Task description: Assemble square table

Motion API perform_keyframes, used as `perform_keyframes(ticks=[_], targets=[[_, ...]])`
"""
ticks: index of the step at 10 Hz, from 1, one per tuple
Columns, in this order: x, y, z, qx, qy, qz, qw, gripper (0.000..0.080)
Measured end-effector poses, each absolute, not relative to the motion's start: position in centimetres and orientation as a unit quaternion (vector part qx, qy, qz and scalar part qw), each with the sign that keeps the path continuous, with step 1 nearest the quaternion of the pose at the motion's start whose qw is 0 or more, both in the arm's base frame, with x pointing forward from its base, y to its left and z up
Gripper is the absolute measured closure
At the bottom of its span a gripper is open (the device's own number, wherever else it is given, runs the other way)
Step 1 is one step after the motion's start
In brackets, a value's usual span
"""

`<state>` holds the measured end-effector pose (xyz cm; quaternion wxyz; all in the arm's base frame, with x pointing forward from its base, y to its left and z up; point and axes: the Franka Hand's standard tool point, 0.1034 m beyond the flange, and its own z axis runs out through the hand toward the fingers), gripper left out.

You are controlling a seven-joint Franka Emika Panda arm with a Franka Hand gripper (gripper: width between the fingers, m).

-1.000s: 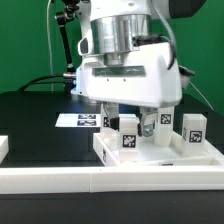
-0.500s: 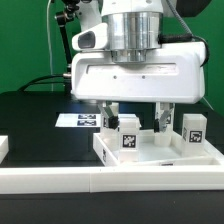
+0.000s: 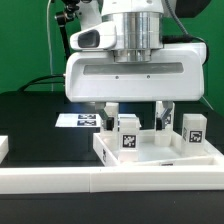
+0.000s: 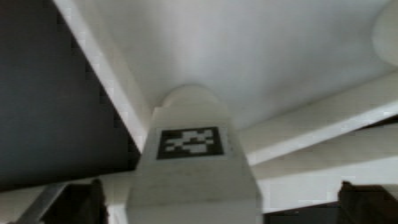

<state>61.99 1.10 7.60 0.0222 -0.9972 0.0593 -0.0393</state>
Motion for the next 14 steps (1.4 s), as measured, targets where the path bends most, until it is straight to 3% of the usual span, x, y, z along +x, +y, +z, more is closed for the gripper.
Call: perform_keyframes(ticks=[5,7,14], targets=[[61.95,0.20,7.54,-0.999,-0.021,-0.041,0.018,0.0159],[61.95,0.18,7.53,-0.999,-0.004,-0.040,0.019,0.0516],[61.85,0.32,7.57,-0.971,0.233,-0.036,0.029,0.0509]])
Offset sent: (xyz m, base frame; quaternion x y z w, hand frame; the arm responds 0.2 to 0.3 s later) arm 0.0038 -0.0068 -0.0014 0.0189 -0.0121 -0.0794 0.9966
